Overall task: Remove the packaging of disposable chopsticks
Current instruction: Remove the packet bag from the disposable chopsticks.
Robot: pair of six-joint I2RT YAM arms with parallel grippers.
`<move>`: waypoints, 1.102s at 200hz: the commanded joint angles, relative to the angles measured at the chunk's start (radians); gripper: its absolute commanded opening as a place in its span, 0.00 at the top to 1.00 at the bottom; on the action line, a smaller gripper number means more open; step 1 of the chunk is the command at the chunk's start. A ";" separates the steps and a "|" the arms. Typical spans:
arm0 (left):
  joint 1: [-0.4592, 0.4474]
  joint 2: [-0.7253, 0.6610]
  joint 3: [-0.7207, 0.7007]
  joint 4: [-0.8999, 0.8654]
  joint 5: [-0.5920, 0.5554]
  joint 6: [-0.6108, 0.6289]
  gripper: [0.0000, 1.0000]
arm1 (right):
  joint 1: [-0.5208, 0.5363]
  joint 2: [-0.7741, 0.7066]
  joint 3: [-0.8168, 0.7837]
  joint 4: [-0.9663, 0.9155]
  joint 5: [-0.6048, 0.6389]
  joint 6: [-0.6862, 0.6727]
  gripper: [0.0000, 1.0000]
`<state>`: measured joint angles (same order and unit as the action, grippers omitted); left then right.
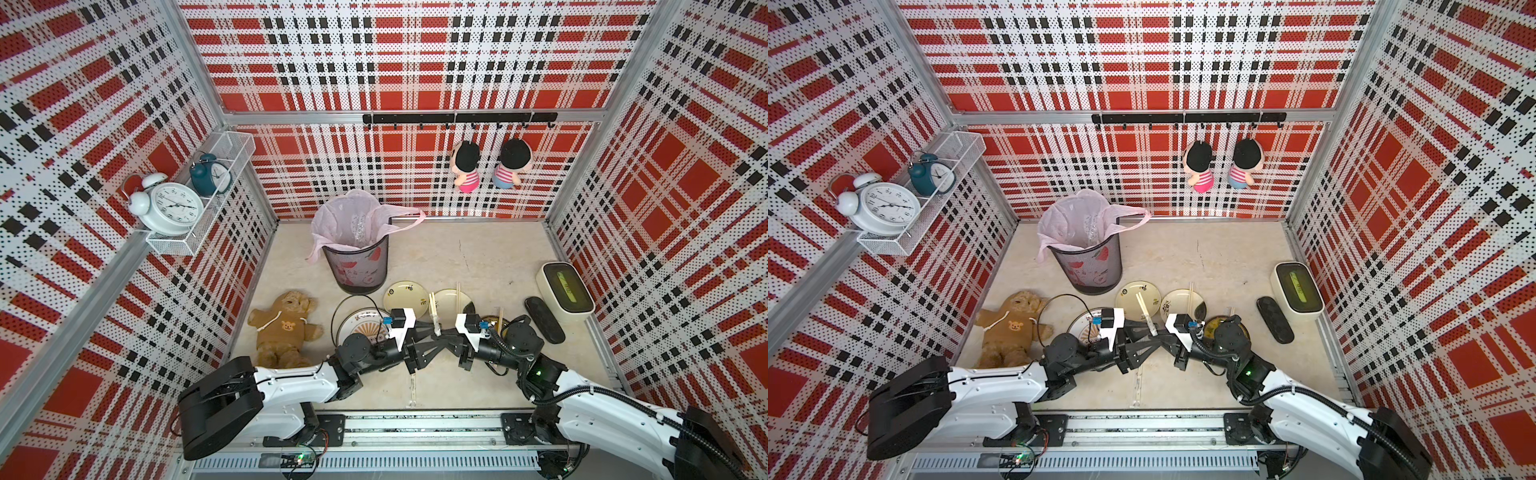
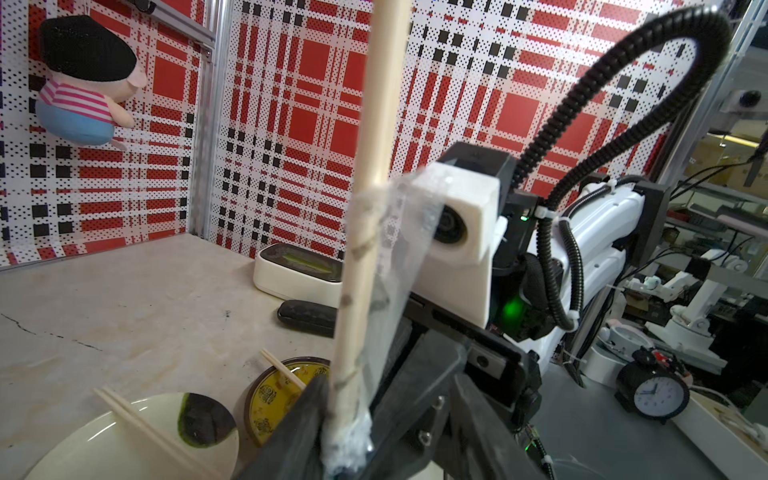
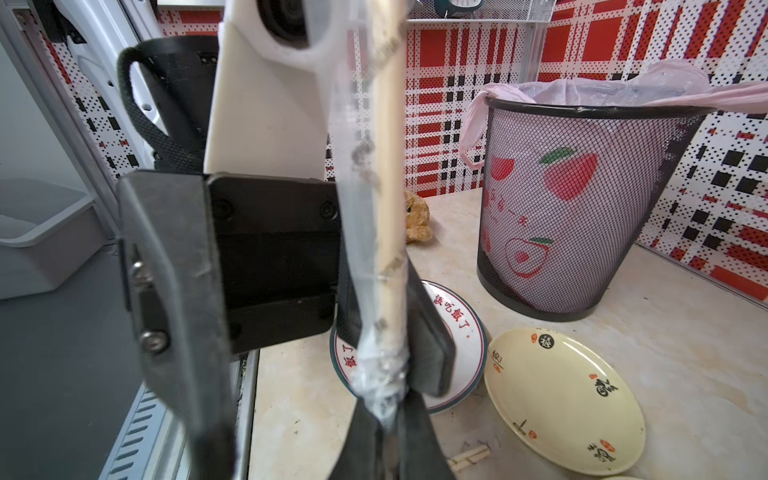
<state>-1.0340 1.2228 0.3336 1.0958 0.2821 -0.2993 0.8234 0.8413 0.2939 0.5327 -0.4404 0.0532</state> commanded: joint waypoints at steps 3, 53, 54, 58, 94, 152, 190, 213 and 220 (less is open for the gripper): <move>-0.003 -0.048 0.013 -0.095 -0.026 0.036 0.35 | 0.000 -0.007 -0.012 0.118 0.007 0.000 1.00; 0.061 -0.177 0.046 -0.152 -0.102 0.054 0.19 | 0.000 0.005 -0.016 0.104 -0.016 0.011 1.00; 0.063 -0.178 0.046 -0.152 -0.099 0.054 0.19 | 0.000 0.005 -0.016 0.103 -0.016 0.012 1.00; 0.068 -0.181 0.050 -0.152 -0.088 0.053 0.19 | 0.000 0.008 -0.016 0.103 -0.018 0.013 1.00; 0.084 -0.168 0.095 -0.152 0.009 0.054 0.21 | 0.000 0.037 -0.009 0.096 -0.030 0.018 1.00; 0.089 -0.138 0.109 -0.151 0.029 0.054 0.86 | 0.000 0.046 -0.003 0.099 -0.034 0.019 1.00; 0.092 -0.115 0.091 -0.141 0.032 0.045 0.95 | 0.000 0.049 0.006 0.109 -0.051 0.025 1.00; 0.092 -0.105 0.072 -0.134 0.038 0.043 0.96 | 0.000 0.059 0.010 0.124 -0.059 0.031 1.00; 0.092 -0.098 0.066 -0.134 0.039 0.042 0.96 | 0.000 0.059 0.013 0.127 -0.062 0.033 1.00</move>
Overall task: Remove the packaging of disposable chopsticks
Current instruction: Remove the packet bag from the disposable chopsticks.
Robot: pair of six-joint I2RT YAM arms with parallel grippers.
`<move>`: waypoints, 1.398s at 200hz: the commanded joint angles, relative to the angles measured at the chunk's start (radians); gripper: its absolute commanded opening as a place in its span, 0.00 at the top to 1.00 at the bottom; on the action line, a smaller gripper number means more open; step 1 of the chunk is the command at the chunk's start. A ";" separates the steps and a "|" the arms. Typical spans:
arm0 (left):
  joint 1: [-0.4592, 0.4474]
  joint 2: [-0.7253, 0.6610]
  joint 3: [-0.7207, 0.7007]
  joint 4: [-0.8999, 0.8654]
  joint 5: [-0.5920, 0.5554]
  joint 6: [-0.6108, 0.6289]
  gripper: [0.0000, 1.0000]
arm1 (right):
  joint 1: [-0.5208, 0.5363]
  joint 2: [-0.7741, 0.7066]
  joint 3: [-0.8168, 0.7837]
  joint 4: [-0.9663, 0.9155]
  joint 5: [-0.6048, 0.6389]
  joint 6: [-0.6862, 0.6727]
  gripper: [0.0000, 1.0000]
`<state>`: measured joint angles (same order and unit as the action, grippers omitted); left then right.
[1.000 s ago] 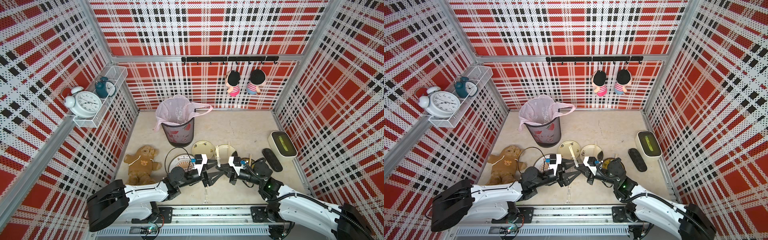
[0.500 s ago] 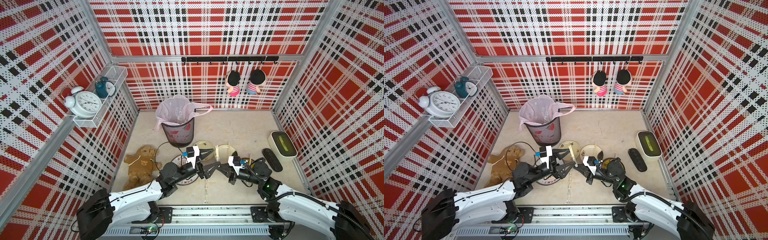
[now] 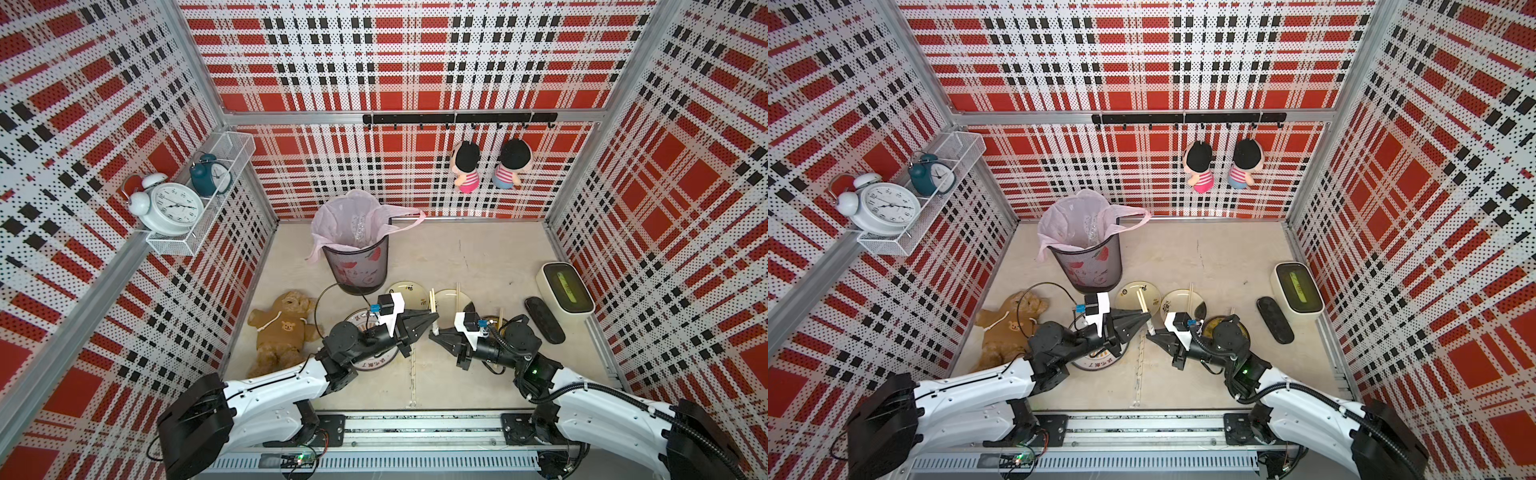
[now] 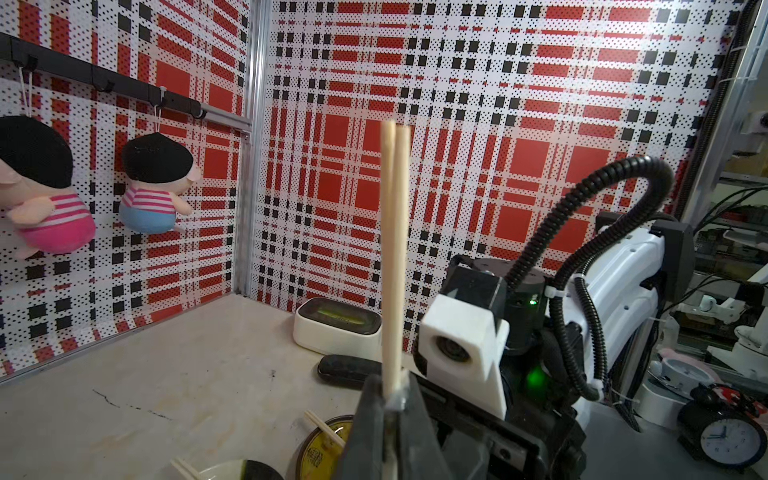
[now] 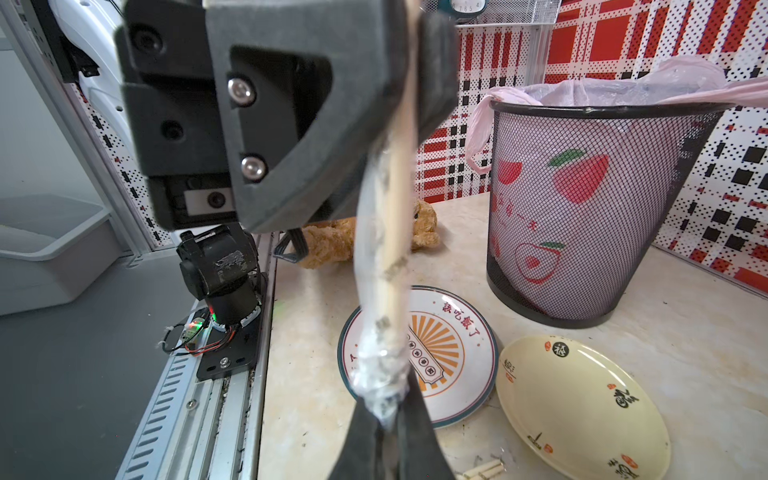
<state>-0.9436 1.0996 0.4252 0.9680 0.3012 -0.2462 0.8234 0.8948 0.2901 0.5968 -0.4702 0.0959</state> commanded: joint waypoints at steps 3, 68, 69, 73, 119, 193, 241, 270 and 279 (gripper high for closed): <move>0.002 0.028 -0.028 -0.006 0.020 -0.013 0.96 | 0.000 0.007 0.018 0.062 -0.035 -0.010 1.00; -0.028 0.124 -0.118 0.060 0.050 -0.053 0.92 | 0.000 -0.030 0.078 -0.008 -0.021 -0.037 1.00; -0.029 0.128 -0.117 0.060 0.053 -0.052 0.92 | 0.000 -0.030 0.080 -0.009 -0.021 -0.038 1.00; -0.036 0.140 -0.116 0.060 0.063 -0.050 0.92 | 0.000 -0.031 0.085 -0.018 -0.019 -0.040 1.00; -0.063 0.246 -0.143 0.106 0.069 -0.062 0.86 | 0.000 -0.043 0.089 -0.017 -0.004 -0.039 1.00; -0.073 0.270 -0.140 0.123 0.093 -0.068 0.90 | 0.000 -0.049 0.063 0.014 0.008 -0.027 1.00; -0.073 0.212 -0.126 0.123 0.108 -0.067 0.80 | 0.000 -0.042 0.012 0.065 0.014 -0.001 1.00; -0.074 0.199 -0.098 0.122 0.125 -0.073 0.75 | 0.000 -0.044 -0.010 0.065 0.022 0.004 1.00; -0.073 0.191 -0.089 0.119 0.125 -0.070 0.69 | 0.000 -0.044 -0.015 0.064 0.024 0.004 1.00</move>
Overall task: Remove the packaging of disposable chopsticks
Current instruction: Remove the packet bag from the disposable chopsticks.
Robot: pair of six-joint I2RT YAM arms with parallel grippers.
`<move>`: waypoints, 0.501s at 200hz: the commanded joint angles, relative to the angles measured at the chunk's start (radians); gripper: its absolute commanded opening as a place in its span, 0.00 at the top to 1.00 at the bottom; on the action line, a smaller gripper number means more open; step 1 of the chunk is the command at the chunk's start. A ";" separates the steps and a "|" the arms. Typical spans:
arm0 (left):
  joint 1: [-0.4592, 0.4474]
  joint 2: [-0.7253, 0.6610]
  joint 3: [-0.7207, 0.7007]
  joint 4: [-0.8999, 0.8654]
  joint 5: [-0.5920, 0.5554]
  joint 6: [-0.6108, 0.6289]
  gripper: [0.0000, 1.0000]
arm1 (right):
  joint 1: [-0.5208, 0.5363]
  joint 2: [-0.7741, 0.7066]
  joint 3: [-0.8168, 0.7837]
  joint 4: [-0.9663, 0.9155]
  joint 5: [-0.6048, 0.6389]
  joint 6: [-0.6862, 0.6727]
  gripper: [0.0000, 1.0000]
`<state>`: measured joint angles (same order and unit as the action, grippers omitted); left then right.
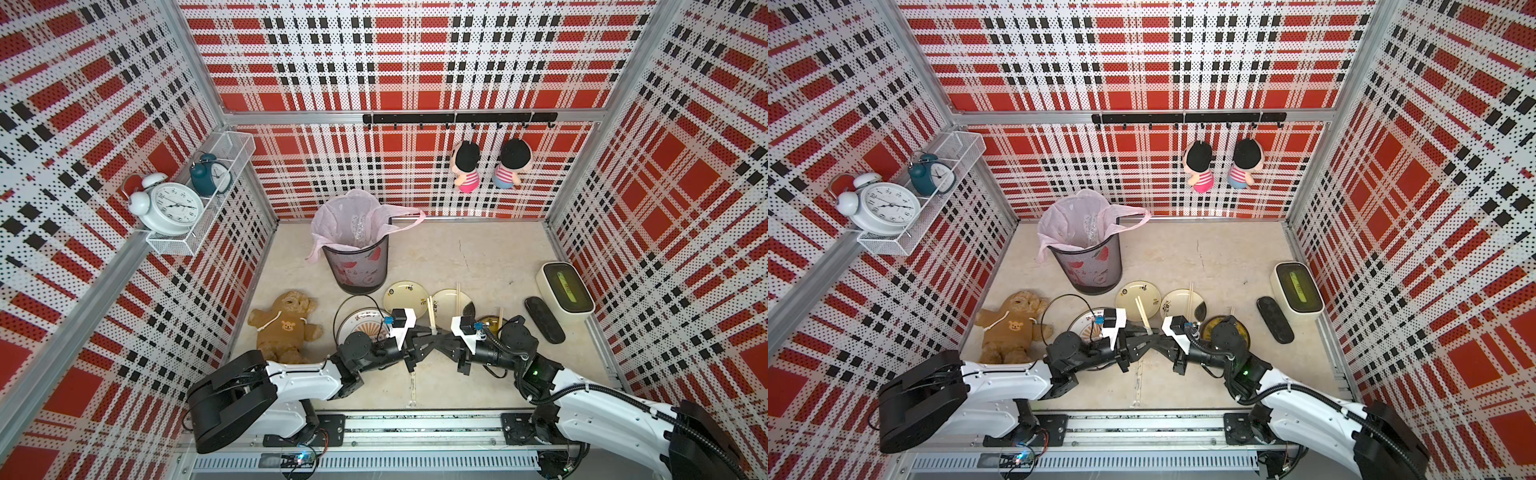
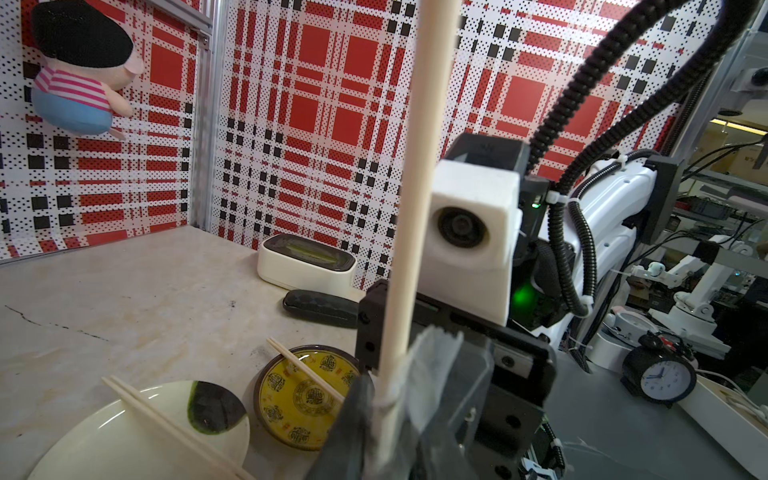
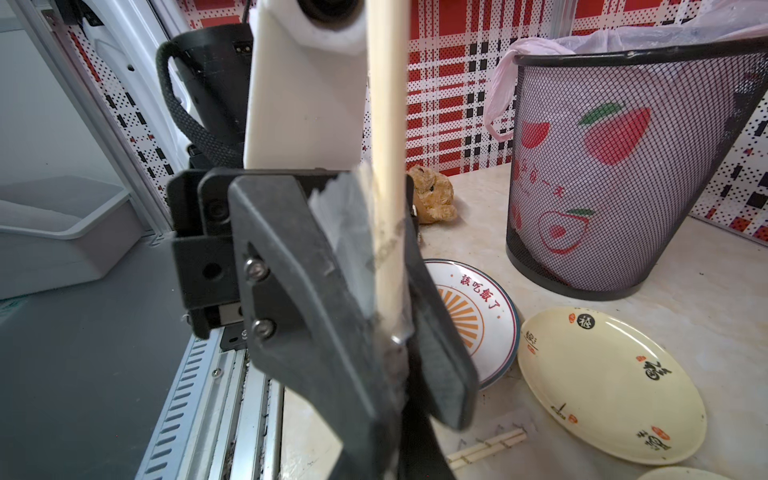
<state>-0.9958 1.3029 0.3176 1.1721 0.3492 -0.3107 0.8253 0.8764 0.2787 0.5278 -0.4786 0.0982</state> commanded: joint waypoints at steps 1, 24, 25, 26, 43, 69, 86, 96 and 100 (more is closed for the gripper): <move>-0.020 -0.014 0.020 -0.086 0.077 -0.005 0.68 | -0.002 -0.025 -0.005 0.133 0.032 0.001 1.00; -0.020 -0.065 0.030 -0.097 0.049 0.011 0.49 | -0.002 -0.027 -0.012 0.123 0.032 0.003 1.00; -0.020 -0.069 0.031 -0.097 0.045 0.011 0.48 | -0.002 -0.027 -0.013 0.122 0.032 0.003 1.00; -0.020 -0.072 0.030 -0.097 0.045 0.012 0.46 | -0.002 -0.027 -0.013 0.121 0.031 0.003 1.00; -0.024 -0.120 0.016 -0.070 -0.050 0.027 0.36 | -0.002 -0.022 -0.016 0.122 0.025 0.006 1.00; -0.020 -0.166 0.025 -0.058 -0.101 0.053 0.32 | -0.002 -0.010 -0.019 0.127 0.023 0.008 1.00; -0.013 -0.167 0.049 -0.074 -0.082 0.057 0.35 | -0.002 -0.014 -0.021 0.128 0.018 0.011 1.00; -0.008 -0.159 0.060 -0.082 -0.073 0.058 0.40 | -0.003 -0.019 -0.024 0.126 0.017 0.011 1.00; -0.005 -0.154 0.065 -0.084 -0.067 0.058 0.41 | -0.002 -0.020 -0.025 0.128 0.016 0.012 1.00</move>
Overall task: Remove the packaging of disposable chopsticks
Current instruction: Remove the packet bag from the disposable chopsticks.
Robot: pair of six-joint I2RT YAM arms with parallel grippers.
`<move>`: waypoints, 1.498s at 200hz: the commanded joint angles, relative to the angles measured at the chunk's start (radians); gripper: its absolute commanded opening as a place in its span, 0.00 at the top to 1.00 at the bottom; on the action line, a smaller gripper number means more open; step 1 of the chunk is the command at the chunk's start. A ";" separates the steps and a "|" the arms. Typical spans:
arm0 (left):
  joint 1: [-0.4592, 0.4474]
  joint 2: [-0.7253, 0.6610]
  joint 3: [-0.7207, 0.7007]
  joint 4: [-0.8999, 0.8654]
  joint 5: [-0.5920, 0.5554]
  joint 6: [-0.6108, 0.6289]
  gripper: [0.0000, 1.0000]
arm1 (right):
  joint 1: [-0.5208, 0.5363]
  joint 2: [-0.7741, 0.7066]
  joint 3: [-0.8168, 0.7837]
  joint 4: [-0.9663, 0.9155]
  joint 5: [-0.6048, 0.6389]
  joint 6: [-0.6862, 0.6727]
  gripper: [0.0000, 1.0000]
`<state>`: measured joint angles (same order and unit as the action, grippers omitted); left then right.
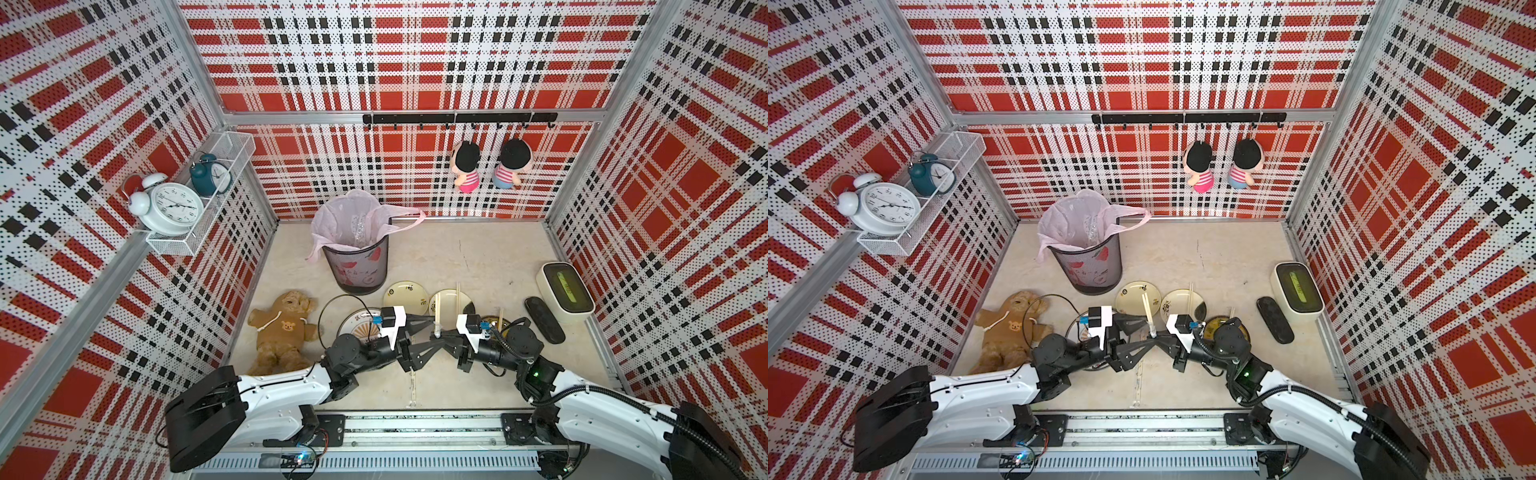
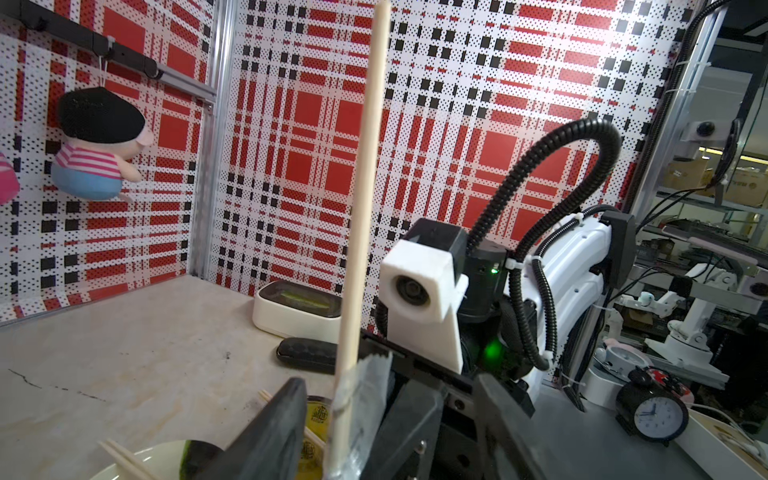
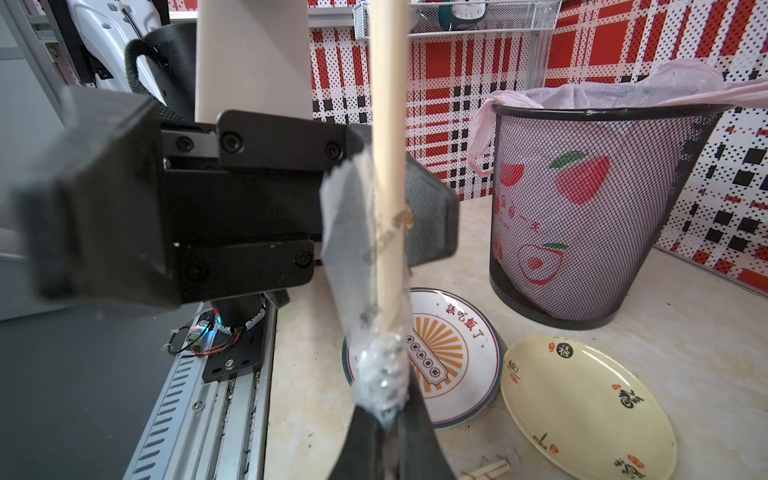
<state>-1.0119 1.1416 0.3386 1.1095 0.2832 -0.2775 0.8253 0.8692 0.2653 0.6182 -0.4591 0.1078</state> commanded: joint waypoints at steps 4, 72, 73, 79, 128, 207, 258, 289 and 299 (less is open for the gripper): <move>0.015 0.012 0.047 -0.023 0.006 0.023 0.42 | -0.002 -0.015 -0.013 0.038 -0.004 0.003 1.00; 0.059 0.075 0.074 -0.007 0.078 -0.014 0.88 | -0.002 -0.015 -0.027 0.041 -0.007 0.010 1.00; 0.059 0.074 0.072 -0.007 0.078 -0.015 0.89 | -0.002 -0.016 -0.027 0.040 -0.008 0.010 1.00; 0.059 0.075 0.071 -0.007 0.075 -0.015 0.92 | -0.002 -0.018 -0.027 0.039 -0.009 0.010 1.00; 0.048 0.116 0.045 -0.016 0.094 -0.034 1.00 | -0.002 -0.022 -0.001 0.039 -0.018 0.013 1.00; 0.009 0.152 -0.036 -0.098 0.059 -0.018 0.95 | -0.002 -0.061 0.055 -0.040 0.007 -0.006 1.00; -0.020 0.206 -0.028 -0.097 0.087 -0.010 0.93 | -0.002 -0.042 0.047 -0.035 0.025 0.002 1.00; -0.031 0.247 -0.026 -0.097 0.107 0.006 0.87 | -0.002 -0.037 0.049 -0.039 0.034 0.005 1.00; -0.031 0.254 -0.027 -0.099 0.100 0.006 0.89 | -0.002 -0.038 0.049 -0.046 0.033 0.004 1.00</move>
<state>-1.0019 1.3445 0.3305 1.1683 0.2947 -0.2817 0.8242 0.8440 0.2535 0.4450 -0.4454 0.1310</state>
